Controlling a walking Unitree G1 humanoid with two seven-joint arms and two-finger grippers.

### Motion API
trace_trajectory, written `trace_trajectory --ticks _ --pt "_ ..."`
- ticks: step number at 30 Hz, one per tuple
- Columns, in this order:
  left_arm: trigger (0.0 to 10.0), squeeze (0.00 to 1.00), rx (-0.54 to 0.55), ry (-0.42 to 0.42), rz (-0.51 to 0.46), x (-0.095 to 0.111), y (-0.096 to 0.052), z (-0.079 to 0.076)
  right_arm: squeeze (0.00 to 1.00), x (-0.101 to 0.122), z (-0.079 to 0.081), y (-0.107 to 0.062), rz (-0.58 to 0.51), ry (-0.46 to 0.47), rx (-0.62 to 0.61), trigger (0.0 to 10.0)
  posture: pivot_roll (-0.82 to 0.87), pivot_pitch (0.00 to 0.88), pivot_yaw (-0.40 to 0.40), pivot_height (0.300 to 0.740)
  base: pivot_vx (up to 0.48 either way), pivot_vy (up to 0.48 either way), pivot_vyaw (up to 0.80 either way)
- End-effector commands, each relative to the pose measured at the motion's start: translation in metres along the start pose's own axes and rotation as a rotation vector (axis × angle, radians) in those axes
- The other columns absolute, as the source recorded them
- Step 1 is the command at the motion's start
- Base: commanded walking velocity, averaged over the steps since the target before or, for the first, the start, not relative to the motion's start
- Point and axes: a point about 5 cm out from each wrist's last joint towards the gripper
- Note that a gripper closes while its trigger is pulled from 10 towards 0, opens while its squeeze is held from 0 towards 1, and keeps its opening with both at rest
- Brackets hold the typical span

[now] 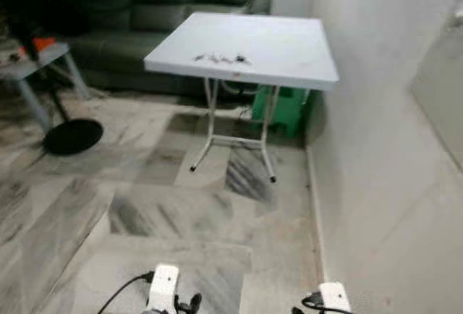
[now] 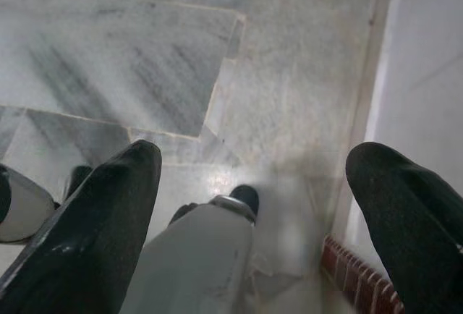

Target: Hang keys on a hook

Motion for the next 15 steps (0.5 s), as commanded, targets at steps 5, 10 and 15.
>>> trace_trajectory --ticks 5,10,15 --pt "10.0 0.0 0.034 0.0 -0.004 0.0014 -0.0023 0.0124 0.0 0.008 0.0123 0.0052 -0.028 0.004 0.037 10.0 0.01 0.0 -0.059 0.74 0.0 0.469 0.0" --pt "10.0 0.0 0.035 -0.001 -0.005 0.001 -0.0024 0.0123 0.0 0.0076 0.0123 0.0051 -0.027 0.001 0.036 10.0 0.01 0.0 -0.058 0.74 0.0 0.469 0.0" --pt "10.0 0.0 0.047 -0.026 -0.016 0.0016 -0.0025 0.0127 0.0 0.0104 0.0129 0.0057 -0.04 0.001 0.04 10.0 0.01 0.0 -0.06 0.74 0.0 0.088 0.0"
Point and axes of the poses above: a point about 5 cm out from each wrist's last joint towards the gripper, its own y axis pointing out of the wrist towards the gripper, its own x axis along the axis of the wrist's last joint, z = x × y, and after that the axes turned 8 degrees about y, right-handed
